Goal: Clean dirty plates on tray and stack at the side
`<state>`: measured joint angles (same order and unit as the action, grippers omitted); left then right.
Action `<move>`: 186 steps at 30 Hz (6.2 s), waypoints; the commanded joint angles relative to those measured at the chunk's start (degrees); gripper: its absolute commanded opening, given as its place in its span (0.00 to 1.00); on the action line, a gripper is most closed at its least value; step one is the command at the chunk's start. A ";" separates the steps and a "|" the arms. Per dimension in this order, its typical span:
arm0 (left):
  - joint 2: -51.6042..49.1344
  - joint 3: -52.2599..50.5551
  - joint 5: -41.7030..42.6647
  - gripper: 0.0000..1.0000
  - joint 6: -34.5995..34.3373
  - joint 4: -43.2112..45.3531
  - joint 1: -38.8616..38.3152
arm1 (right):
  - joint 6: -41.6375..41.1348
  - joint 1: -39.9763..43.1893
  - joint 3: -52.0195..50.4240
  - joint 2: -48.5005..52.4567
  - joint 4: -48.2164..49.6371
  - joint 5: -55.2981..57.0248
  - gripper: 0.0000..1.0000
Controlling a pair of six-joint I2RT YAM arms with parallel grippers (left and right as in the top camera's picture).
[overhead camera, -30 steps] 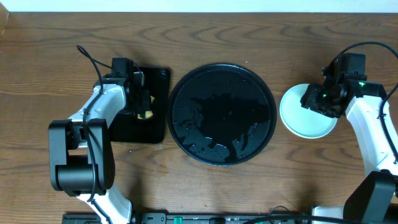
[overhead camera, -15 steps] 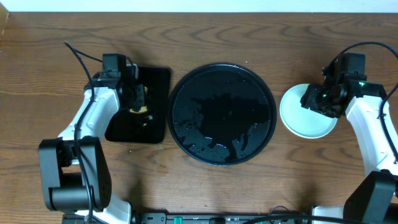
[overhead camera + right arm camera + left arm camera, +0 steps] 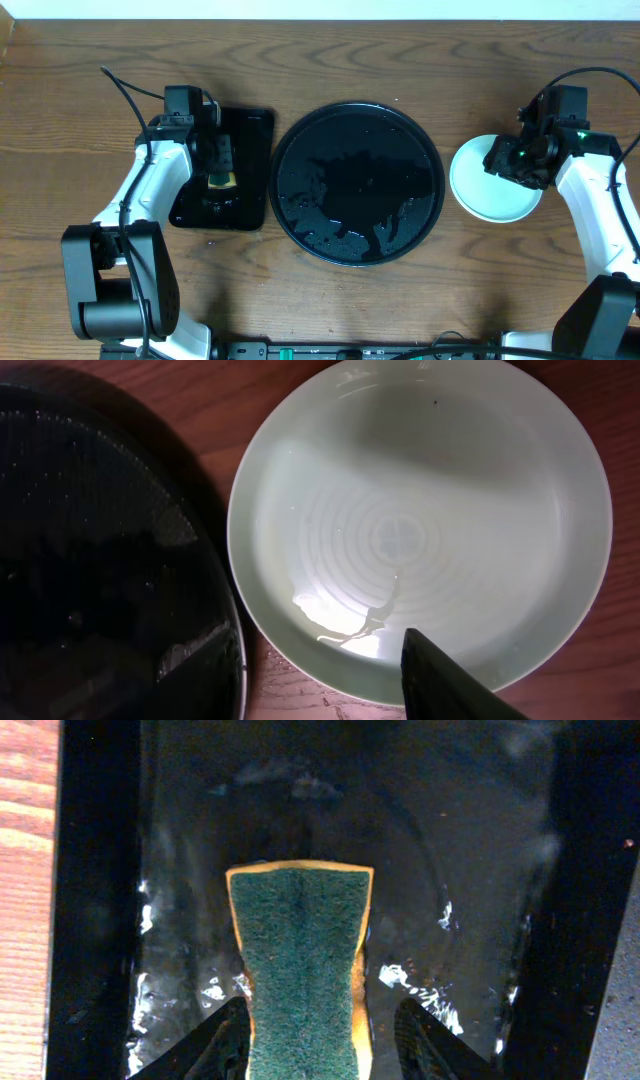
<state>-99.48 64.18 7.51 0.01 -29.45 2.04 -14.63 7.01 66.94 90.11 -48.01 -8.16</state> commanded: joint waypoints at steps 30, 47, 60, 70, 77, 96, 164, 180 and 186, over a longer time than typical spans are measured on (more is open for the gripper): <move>13.44 -0.61 4.94 0.80 -2.36 -29.29 -1.49 | 12.57 -7.30 -0.31 -2.62 -3.89 -0.66 0.99; 56.33 -16.44 4.92 0.81 0.76 -20.11 -1.46 | 14.53 -7.41 -19.96 -39.23 4.22 4.02 0.99; 64.65 -16.83 4.92 0.81 0.76 -20.87 -1.46 | 14.51 -7.41 -21.22 -44.83 0.39 4.92 0.99; 64.65 -16.83 4.94 0.81 0.76 -20.87 -1.46 | 14.51 -7.41 -21.22 -44.78 0.39 4.92 0.99; 64.65 -16.83 4.94 0.81 0.76 -20.87 -1.46 | 14.51 -7.41 -21.22 -44.78 0.39 4.92 0.99; 64.65 -16.83 4.94 0.81 0.76 -20.87 -1.46 | 14.53 -8.68 -45.22 -68.48 25.53 3.19 0.99; 65.24 -17.07 4.90 0.82 0.81 -21.27 -1.46 | 14.49 -10.10 -66.62 -89.83 44.11 3.63 0.99; 91.49 -52.17 4.70 0.82 -1.62 12.44 -1.46 | 14.49 -10.08 -66.62 -89.83 44.11 3.63 0.99; 99.30 -61.33 4.57 0.82 -1.60 23.21 -1.46 | 14.49 -10.08 -66.62 -89.83 44.11 3.63 0.99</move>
<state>-2.09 5.30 12.71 -1.26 -9.02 0.38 -0.36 -2.76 0.38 0.67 -3.66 -4.47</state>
